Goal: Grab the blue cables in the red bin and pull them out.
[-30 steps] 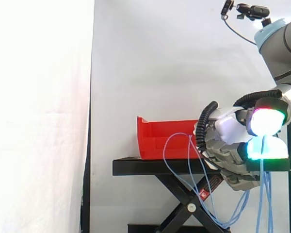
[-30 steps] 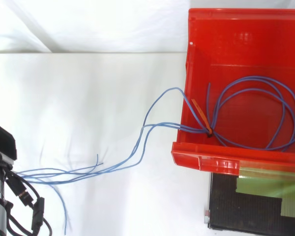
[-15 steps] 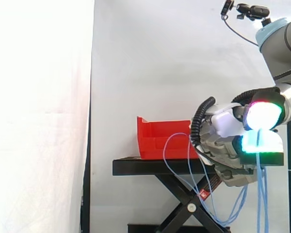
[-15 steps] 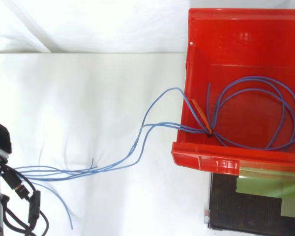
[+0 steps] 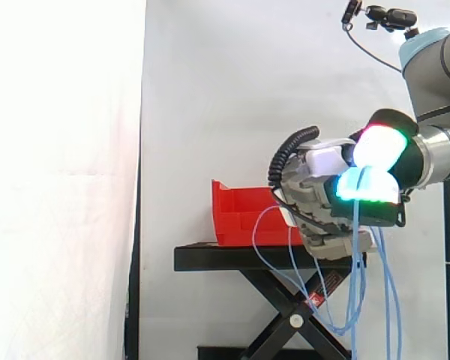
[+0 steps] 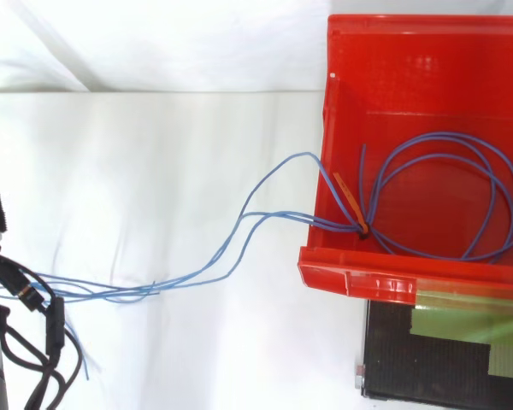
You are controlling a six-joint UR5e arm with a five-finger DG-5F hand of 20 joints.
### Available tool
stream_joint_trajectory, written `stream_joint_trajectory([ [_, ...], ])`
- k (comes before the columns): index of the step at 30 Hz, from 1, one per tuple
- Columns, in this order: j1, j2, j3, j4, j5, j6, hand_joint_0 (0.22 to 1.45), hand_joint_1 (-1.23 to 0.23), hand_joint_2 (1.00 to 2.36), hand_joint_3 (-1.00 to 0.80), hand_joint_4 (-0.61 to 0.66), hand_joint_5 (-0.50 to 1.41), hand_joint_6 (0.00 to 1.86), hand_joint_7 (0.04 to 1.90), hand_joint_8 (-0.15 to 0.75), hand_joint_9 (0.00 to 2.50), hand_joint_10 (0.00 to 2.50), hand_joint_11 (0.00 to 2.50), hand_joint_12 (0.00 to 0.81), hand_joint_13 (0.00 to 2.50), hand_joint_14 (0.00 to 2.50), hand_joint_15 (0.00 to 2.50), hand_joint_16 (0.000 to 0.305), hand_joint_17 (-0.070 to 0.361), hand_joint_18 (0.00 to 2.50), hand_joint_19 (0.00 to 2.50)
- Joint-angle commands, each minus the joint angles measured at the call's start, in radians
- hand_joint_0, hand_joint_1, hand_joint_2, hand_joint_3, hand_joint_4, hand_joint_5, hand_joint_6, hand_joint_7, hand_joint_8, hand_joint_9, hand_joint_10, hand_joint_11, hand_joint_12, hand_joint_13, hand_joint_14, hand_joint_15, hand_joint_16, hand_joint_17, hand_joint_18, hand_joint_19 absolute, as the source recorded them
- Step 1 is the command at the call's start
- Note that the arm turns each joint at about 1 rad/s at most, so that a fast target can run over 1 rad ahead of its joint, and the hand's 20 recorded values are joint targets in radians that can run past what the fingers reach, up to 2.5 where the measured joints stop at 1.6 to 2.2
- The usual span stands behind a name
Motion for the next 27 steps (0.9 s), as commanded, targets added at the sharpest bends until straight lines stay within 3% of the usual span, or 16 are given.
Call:
stream_joint_trajectory([
  [1,0.0,0.0,-0.006,0.035,0.0,0.0,0.99,-0.95,1.0,-0.91,0.19,0.83,1.0,0.42,0.214,1.33,0.18,1.67,0.341,1.26,1.37,1.25,0.043,0.096,1.24,1.36],
  [2,0.0,0.0,-0.013,0.043,0.0,0.0,0.99,-0.95,1.0,-0.9,0.2,0.83,1.01,0.41,0.211,1.34,0.18,1.66,0.343,1.24,1.52,1.18,0.043,0.096,1.26,1.4],
  [3,0.002,0.0,-0.032,0.054,0.0,0.0,0.99,-0.95,1.0,-0.9,0.19,0.83,1.01,0.41,0.224,1.32,0.19,1.64,0.348,1.18,1.84,1.06,0.042,0.096,1.3,1.45],
  [4,0.002,-0.002,-0.055,0.066,0.0,0.0,0.99,-0.95,1.0,-0.9,0.19,0.83,1.01,0.41,0.224,1.32,0.2,1.63,0.349,1.18,1.88,1.02,0.042,0.095,1.3,1.44],
  [6,0.0,0.0,-0.084,0.081,-0.002,0.002,1.0,-0.95,1.0,-0.9,0.2,0.83,1.01,0.41,0.235,1.29,0.18,1.61,0.345,1.12,2.3,0.87,0.042,0.094,1.35,1.53],
  [8,0.0,0.0,-0.128,0.129,-0.003,0.002,1.0,-0.96,1.0,-0.9,0.2,0.83,1.02,0.4,0.245,1.29,0.15,1.6,0.346,1.09,2.48,0.79,0.041,0.092,1.38,1.59],
  [9,0.0,0.0,-0.138,0.141,-0.002,0.003,1.0,-0.96,1.0,-0.9,0.2,0.83,1.02,0.41,0.241,1.29,0.14,1.59,0.342,1.07,2.5,0.74,0.04,0.091,1.42,1.63],
  [10,0.0,0.0,-0.167,0.195,-0.002,0.008,1.0,-0.96,1.0,-0.9,0.21,0.83,1.02,0.41,0.241,1.28,0.14,1.6,0.346,1.07,2.5,0.74,0.04,0.09,1.42,1.63],
  [17,0.0,0.0,-0.174,0.273,0.0,0.0,1.0,-0.96,1.0,-0.9,0.2,0.83,1.02,0.4,0.237,1.29,0.18,1.59,0.345,1.07,2.5,0.73,0.04,0.089,1.46,1.67],
  [22,0.0,0.0,-0.176,0.281,0.0,0.0,1.0,-0.96,1.0,-0.91,0.2,0.83,1.01,0.41,0.241,1.3,0.2,1.58,0.336,1.07,2.5,0.67,0.038,0.086,1.49,1.74],
  [27,0.0,0.0,-0.176,0.281,0.0,0.0,1.01,-0.96,1.0,-0.91,0.21,0.83,1.01,0.41,0.241,1.29,0.21,1.6,0.34,1.06,2.5,0.68,0.04,0.089,1.46,1.62],
])
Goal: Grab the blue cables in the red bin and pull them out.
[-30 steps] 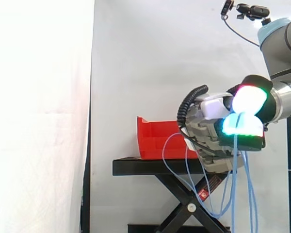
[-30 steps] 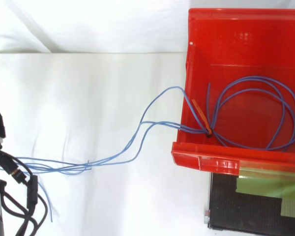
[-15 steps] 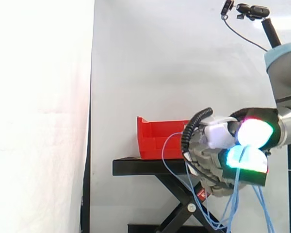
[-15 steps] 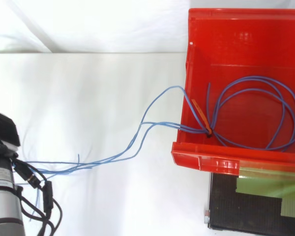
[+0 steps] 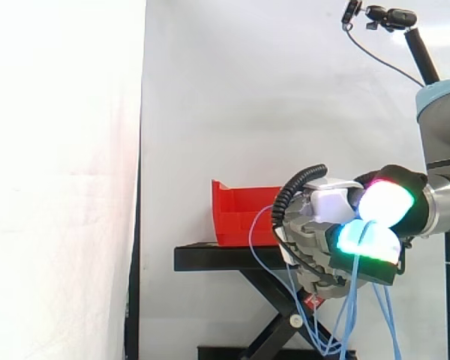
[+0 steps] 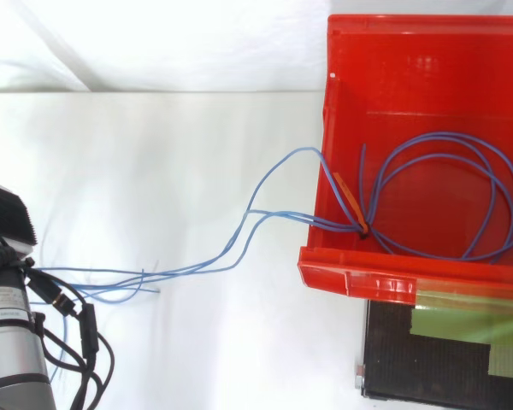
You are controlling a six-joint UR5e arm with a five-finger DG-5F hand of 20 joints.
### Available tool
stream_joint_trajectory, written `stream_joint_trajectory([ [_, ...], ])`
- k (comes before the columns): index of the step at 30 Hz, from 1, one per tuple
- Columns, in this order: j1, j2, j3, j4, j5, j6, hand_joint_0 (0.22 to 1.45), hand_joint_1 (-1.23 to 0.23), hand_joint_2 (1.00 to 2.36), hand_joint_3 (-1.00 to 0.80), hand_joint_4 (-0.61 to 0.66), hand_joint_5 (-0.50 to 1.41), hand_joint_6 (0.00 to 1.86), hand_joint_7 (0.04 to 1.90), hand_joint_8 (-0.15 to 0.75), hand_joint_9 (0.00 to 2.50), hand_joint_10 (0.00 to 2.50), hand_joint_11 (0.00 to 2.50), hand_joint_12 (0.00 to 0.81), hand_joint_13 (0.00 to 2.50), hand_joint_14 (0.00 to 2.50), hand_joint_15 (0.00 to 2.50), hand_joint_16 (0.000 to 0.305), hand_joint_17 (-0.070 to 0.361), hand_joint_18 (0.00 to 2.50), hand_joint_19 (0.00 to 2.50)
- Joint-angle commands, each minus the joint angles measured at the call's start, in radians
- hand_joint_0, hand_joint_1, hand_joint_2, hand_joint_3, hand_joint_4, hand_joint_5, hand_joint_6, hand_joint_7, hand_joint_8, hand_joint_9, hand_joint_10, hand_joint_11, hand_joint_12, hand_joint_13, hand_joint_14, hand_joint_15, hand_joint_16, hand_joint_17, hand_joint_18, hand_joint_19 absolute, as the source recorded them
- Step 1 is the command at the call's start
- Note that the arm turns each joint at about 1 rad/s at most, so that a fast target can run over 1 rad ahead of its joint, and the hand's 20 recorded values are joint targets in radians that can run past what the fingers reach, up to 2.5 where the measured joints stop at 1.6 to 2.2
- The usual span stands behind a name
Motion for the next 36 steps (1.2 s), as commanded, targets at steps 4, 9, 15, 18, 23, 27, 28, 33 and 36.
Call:
stream_joint_trajectory([
  [4,0.0,0.0,0.0,0.001,0.0,0.0,1.01,-0.96,1.0,-0.91,0.2,0.83,1.0,0.42,0.233,1.29,0.22,1.6,0.342,1.05,2.5,0.7,0.039,0.088,1.44,1.56],
  [9,0.0,0.0,0.0,0.001,0.0,0.0,1.01,-0.96,1.0,-0.91,0.21,0.83,0.99,0.42,0.231,1.29,0.28,1.59,0.348,1.04,2.5,0.69,0.04,0.091,1.43,1.53],
  [15,0.0,0.0,0.001,0.001,0.0,0.0,1.01,-0.96,1.0,-0.92,0.2,0.83,0.99,0.42,0.24,1.28,0.3,1.55,0.343,1.03,2.5,0.68,0.04,0.09,1.42,1.52],
  [18,0.0,0.0,0.0,0.001,0.0,0.0,1.01,-0.96,1.0,-0.92,0.2,0.83,0.99,0.42,0.248,1.28,0.31,1.55,0.343,1.03,2.5,0.68,0.039,0.089,1.42,1.53],
  [23,0.0,0.0,0.0,0.001,0.0,0.0,1.0,-0.96,1.0,-0.91,0.19,0.84,0.98,0.43,0.257,1.28,0.33,1.51,0.343,1.03,2.5,0.7,0.038,0.086,1.42,1.55],
  [27,0.0,0.0,0.001,0.001,0.0,0.0,1.01,-0.96,1.0,-0.91,0.18,0.83,0.98,0.45,0.262,1.28,0.31,1.5,0.338,1.02,2.5,0.73,0.038,0.085,1.41,1.56],
  [28,0.0,0.0,0.0,0.001,0.0,0.0,1.01,-0.96,1.0,-0.91,0.18,0.83,0.98,0.45,0.263,1.28,0.3,1.5,0.345,1.03,2.5,0.72,0.037,0.084,1.41,1.56],
  [33,0.0,0.0,0.0,0.001,0.0,0.0,1.01,-0.96,1.0,-0.9,0.18,0.84,0.98,0.45,0.27,1.29,0.18,1.55,0.342,1.01,2.5,0.75,0.038,0.084,1.39,1.54],
  [36,0.0,0.0,0.001,0.001,0.0,0.0,1.01,-0.96,1.0,-0.9,0.18,0.84,1.0,0.45,0.28,1.3,0.08,1.58,0.338,1.01,2.5,0.77,0.036,0.081,1.38,1.5],
])
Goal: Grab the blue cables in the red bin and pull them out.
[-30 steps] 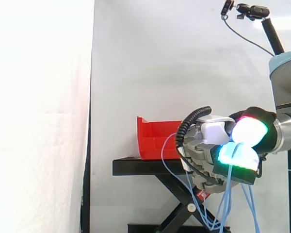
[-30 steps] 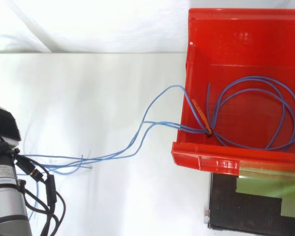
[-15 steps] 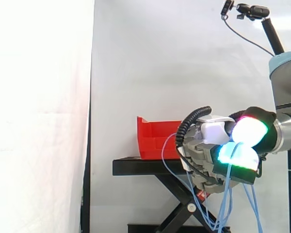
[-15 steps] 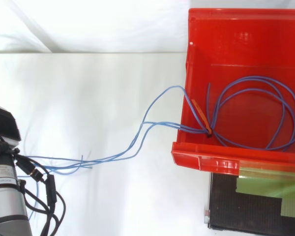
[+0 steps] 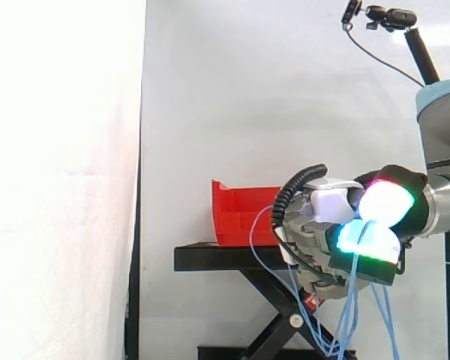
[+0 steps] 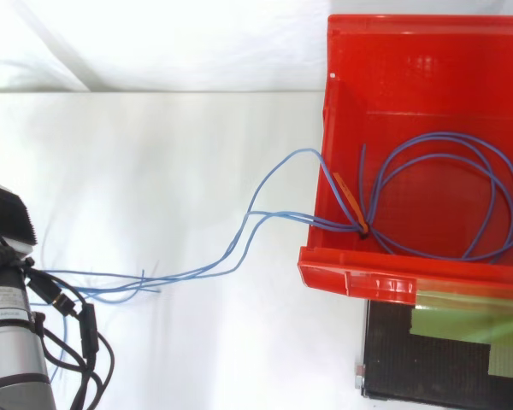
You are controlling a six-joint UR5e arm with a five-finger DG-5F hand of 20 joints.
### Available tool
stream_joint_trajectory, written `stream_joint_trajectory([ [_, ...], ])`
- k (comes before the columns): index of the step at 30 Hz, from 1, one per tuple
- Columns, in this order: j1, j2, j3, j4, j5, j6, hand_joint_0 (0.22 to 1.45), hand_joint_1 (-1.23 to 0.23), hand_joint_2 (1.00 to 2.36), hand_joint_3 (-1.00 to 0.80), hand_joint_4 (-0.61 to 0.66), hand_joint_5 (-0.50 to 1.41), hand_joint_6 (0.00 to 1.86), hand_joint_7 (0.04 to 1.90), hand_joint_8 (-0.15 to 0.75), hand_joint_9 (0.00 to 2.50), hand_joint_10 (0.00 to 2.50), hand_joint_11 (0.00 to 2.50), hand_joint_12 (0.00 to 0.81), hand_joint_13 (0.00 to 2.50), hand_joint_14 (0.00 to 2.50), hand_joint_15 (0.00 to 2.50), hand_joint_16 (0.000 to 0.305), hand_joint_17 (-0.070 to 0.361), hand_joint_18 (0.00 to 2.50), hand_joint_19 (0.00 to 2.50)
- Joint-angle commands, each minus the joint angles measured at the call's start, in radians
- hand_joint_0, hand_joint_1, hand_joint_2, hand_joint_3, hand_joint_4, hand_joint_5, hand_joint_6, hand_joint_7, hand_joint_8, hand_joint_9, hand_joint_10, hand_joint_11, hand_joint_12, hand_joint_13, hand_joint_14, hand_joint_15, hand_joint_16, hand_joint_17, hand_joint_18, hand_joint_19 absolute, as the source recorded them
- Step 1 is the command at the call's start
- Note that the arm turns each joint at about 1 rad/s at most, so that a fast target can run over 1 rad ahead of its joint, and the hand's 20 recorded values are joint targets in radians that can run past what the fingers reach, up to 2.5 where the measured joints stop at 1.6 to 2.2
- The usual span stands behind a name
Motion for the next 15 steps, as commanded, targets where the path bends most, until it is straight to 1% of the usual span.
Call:
stream_joint_trajectory([
  [1,0.0,0.0,0.0,0.0,0.0,0.0,1.0,-0.96,1.0,-0.9,0.18,0.83,1.0,0.45,0.282,1.3,0.07,1.59,0.331,1.01,2.5,0.77,0.036,0.081,1.38,1.49],
  [2,0.0,0.0,0.0,0.0,0.0,0.0,1.0,-0.96,1.0,-0.9,0.18,0.83,1.0,0.45,0.284,1.3,0.0,1.61,0.329,1.01,2.5,0.75,0.036,0.081,1.37,1.47],
  [8,0.0,0.0,0.0,0.0,0.0,0.0,1.0,-0.96,1.0,-0.9,0.18,0.84,1.02,0.44,0.288,1.29,0.0,1.61,0.327,1.0,2.5,0.75,0.035,0.078,1.35,1.4],
  [15,0.0,0.0,0.0,0.0,0.0,0.0,1.01,-0.96,1.0,-0.91,0.17,0.83,1.02,0.45,0.295,1.3,0.0,1.59,0.33,0.99,2.5,0.76,0.034,0.076,1.33,1.42],
])
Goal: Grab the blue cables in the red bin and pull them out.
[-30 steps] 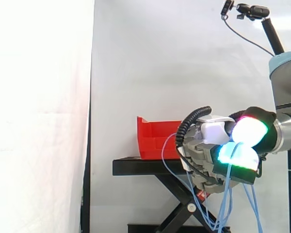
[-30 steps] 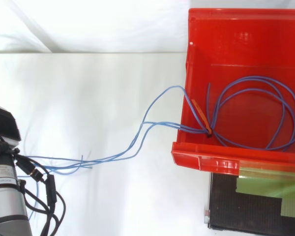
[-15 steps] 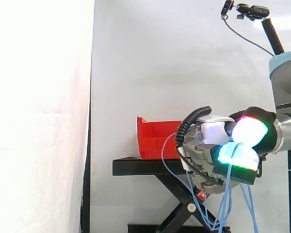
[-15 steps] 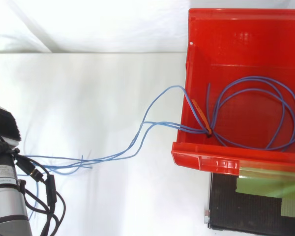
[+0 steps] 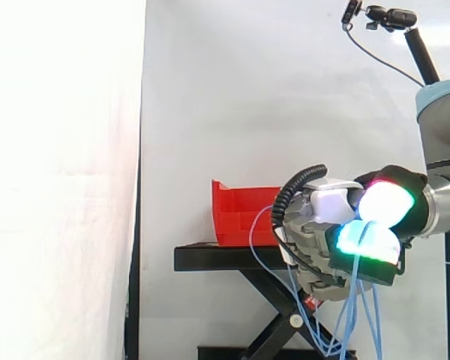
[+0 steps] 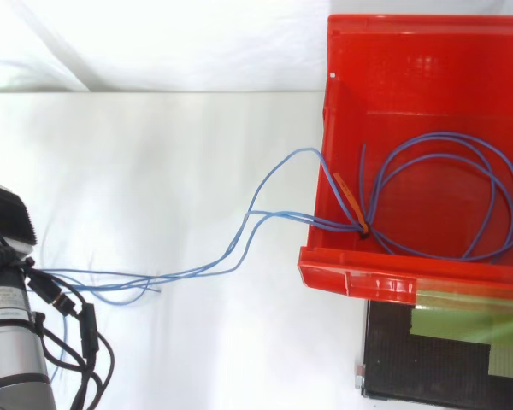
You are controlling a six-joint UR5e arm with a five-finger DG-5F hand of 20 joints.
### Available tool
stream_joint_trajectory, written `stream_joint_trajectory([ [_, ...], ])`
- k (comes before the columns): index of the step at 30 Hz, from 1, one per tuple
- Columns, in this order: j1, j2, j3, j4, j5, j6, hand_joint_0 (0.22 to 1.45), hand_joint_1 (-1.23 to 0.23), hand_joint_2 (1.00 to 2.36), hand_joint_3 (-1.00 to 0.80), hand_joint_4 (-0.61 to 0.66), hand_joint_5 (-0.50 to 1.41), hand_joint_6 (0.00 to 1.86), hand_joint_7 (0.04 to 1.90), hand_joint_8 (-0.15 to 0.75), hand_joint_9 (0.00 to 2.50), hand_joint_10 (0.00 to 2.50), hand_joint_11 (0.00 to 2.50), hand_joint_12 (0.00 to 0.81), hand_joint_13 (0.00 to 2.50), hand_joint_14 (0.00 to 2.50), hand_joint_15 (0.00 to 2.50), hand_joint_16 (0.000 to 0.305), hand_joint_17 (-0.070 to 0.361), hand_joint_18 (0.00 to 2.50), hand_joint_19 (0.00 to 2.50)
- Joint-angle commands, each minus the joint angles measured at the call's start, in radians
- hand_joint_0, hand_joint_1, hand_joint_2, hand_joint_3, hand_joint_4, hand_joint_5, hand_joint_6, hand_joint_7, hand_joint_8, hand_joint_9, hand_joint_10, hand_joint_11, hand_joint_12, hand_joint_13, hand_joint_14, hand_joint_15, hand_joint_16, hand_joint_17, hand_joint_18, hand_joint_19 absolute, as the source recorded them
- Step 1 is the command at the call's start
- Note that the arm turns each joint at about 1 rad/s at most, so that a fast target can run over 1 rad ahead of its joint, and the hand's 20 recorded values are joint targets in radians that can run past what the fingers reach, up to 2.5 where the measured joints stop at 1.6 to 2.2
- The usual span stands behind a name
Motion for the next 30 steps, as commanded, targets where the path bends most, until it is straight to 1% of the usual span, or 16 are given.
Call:
stream_joint_trajectory([
  [1,0.0,0.0,0.0,0.0,0.0,0.0,1.01,-0.96,1.0,-0.91,0.17,0.83,1.02,0.45,0.296,1.31,0.0,1.6,0.33,0.99,2.5,0.76,0.034,0.076,1.34,1.41],
  [4,0.0,0.0,0.0,0.0,0.0,0.0,1.01,-0.96,1.0,-0.91,0.17,0.83,1.02,0.46,0.288,1.32,0.02,1.6,0.327,0.99,2.5,0.77,0.035,0.078,1.34,1.42],
  [7,0.0,0.0,0.001,0.0,0.0,0.0,1.01,-0.96,1.0,-0.9,0.16,0.83,1.01,0.46,0.299,1.32,0.03,1.6,0.326,1.0,2.5,0.77,0.034,0.077,1.34,1.43],
  [30,0.0,0.0,0.001,0.0,0.0,0.0,1.01,-0.96,1.0,-0.91,0.16,0.83,1.02,0.46,0.298,1.31,0.02,1.61,0.326,0.99,2.5,0.79,0.033,0.074,1.34,1.45],
])
